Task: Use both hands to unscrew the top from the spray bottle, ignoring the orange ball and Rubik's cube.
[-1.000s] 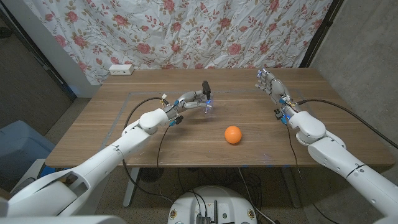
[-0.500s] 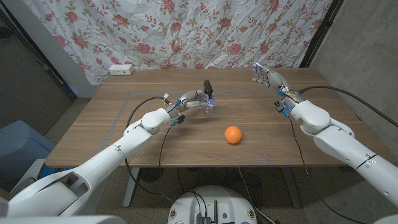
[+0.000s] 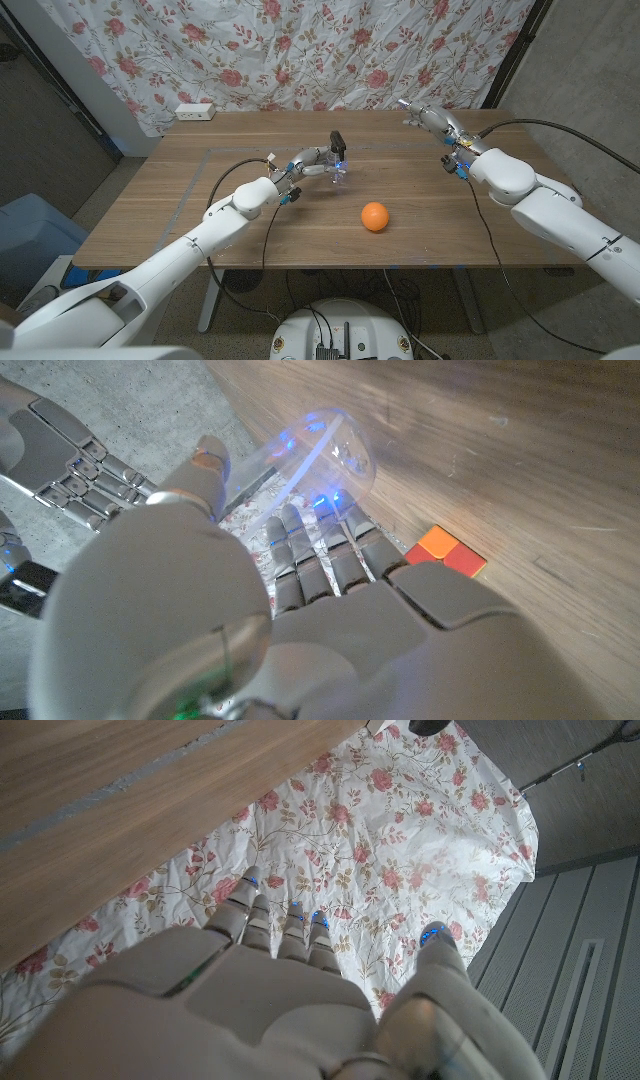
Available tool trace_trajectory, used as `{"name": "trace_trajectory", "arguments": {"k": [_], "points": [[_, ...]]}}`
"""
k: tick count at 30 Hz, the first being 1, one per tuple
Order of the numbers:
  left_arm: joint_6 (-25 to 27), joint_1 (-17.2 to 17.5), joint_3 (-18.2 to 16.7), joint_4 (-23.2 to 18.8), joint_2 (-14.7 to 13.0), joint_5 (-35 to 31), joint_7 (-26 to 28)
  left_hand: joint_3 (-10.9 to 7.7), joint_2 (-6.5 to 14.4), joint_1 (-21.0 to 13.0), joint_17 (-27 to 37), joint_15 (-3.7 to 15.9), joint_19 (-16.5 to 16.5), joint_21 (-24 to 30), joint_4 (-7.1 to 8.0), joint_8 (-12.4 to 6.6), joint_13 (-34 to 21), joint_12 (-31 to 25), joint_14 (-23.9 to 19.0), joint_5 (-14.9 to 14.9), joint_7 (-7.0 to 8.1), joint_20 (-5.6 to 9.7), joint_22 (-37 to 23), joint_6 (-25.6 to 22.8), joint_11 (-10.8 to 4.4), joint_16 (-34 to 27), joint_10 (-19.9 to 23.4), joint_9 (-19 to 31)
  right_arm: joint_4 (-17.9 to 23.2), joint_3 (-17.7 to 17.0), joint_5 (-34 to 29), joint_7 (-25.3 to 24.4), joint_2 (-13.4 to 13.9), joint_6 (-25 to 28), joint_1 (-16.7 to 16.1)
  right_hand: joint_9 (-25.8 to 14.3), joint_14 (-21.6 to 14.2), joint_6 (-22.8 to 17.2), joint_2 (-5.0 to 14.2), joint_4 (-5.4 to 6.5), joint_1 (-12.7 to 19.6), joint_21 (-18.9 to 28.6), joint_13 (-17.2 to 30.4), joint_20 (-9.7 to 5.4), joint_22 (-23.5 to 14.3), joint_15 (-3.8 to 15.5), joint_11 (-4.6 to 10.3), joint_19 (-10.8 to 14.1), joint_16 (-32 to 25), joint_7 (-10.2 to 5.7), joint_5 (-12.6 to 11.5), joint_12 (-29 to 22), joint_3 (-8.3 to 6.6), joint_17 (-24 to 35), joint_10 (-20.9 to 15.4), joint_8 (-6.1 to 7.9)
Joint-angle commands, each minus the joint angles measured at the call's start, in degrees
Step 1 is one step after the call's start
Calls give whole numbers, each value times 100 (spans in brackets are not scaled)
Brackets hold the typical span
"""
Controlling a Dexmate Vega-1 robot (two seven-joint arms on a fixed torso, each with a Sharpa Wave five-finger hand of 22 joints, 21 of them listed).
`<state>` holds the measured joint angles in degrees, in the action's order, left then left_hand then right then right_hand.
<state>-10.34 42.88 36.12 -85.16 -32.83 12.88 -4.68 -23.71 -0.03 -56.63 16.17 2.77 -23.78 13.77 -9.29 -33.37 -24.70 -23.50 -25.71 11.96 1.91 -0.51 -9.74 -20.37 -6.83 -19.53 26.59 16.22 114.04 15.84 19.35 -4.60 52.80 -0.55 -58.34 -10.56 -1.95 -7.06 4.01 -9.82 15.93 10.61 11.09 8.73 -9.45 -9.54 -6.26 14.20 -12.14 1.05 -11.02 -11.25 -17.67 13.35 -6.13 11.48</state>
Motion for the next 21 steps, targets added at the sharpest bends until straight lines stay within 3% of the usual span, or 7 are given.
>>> {"name": "trace_trajectory", "arguments": {"k": [1,5,15,16,21], "points": [[355,44,44,-290,0,-183,305,27,44,5,19,490,-40,-17,-2,-49,-31,-33,-66,17,-46,-1,-34,-13,-2,-39,37,-8,728,32,-468,-114,351,1022,130,-33,-105,-138,-51,-93,304,18,32,81,-15,-60,-54,74,-38,111,-99,-9,-101,6,23,98],[448,18,76,-329,16,-260,376,63,38,31,25,486,-51,-24,6,-63,-41,-41,-89,13,-52,-3,-35,-27,8,-54,54,-15,784,50,-502,-105,359,1090,150,-45,-143,-214,-128,-108,495,20,34,96,-14,-92,-164,98,-50,224,-130,-13,-161,-1,35,135],[683,20,114,-500,55,-397,588,108,67,58,40,458,-61,-40,18,-81,-61,-45,-83,12,-66,-6,-38,-33,6,-65,60,-28,1171,307,-1002,-105,533,1777,378,-69,-89,-408,-321,-97,753,12,35,240,-17,-186,-195,73,-24,311,-149,-2,-211,-7,118,215],[711,24,120,-527,53,-419,614,114,71,59,42,459,-61,-42,17,-82,-64,-44,-84,12,-62,-5,-38,-30,25,-67,55,-30,1324,529,-1338,47,716,2194,567,-71,-84,-429,-343,-94,767,12,36,260,-17,-185,-195,74,-23,298,-148,0,-210,-7,127,223],[791,61,116,-613,58,-420,684,131,92,63,49,455,-64,-52,18,-90,-75,-48,-82,14,-74,-7,-40,-31,16,-72,64,-36,1456,556,-1507,-28,695,2274,573,-81,-62,-526,-434,-81,823,16,37,309,-20,-203,-169,86,-16,259,-144,5,-207,-8,166,257]]}}
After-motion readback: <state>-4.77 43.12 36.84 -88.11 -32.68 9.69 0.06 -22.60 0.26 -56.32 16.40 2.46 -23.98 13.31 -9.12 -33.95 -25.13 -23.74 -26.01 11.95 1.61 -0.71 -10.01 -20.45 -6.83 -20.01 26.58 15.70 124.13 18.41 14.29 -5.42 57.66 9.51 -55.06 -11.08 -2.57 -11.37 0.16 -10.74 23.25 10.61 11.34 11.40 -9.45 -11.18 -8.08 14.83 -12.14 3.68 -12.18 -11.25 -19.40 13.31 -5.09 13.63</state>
